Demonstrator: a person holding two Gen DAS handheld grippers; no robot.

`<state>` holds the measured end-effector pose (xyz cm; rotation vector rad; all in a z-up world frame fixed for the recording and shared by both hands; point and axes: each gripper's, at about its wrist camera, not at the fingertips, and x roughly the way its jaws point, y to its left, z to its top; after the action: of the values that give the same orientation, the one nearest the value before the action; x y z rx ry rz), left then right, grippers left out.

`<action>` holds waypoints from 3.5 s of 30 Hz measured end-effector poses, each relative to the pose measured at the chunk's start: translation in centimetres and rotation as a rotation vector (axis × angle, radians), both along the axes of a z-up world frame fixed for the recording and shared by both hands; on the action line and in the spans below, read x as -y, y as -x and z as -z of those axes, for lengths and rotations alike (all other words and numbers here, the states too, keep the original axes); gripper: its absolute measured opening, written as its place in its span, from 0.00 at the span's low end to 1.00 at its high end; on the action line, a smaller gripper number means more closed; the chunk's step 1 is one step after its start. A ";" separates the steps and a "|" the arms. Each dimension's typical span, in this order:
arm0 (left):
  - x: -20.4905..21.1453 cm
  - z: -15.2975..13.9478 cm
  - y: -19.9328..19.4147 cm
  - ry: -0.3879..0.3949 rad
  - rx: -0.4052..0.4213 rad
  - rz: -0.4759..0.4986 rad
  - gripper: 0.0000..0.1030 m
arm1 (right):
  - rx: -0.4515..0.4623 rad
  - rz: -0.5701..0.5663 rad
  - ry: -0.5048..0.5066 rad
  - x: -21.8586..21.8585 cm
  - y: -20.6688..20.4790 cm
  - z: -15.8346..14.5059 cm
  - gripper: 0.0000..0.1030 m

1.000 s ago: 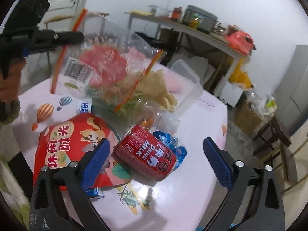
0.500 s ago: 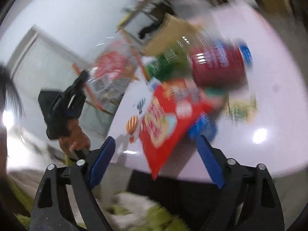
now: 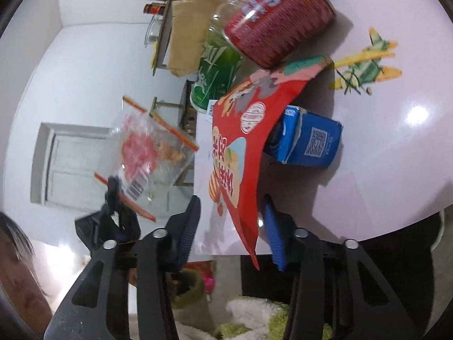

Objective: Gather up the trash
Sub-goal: 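Grasp the red snack bag corner with the right gripper and lift it, then carry the red snack bag with the right gripper over the blue wastebasket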

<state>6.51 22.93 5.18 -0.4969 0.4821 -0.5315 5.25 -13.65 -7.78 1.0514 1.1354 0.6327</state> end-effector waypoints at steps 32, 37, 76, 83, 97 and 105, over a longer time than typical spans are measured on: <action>0.0 -0.5 1.2 -0.018 0.013 -0.027 0.05 | 0.198 0.018 -0.232 1.0 1.0 -4.5 0.00; 0.5 -1.1 1.5 -0.030 0.027 -0.026 0.05 | 0.240 0.008 -0.191 1.3 1.7 -5.4 0.00; 29.3 -0.6 -5.4 -0.165 -0.035 0.459 0.05 | 0.443 0.541 0.050 21.8 10.7 -7.0 0.00; 30.0 0.7 -6.8 -0.159 -0.103 0.459 0.05 | 0.425 0.563 0.072 23.8 11.0 -6.5 0.00; 49.2 -0.7 -11.1 -0.412 -0.157 0.708 0.05 | 0.263 0.725 0.372 33.2 13.9 -3.8 0.00; 63.4 8.6 -11.2 -0.641 -0.292 0.854 0.05 | 0.074 0.719 0.505 37.7 11.7 2.4 0.00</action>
<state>17.71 -40.44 -3.46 0.2891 1.1109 -1.0712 -6.41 -51.33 -10.19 0.8960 0.7155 -0.1812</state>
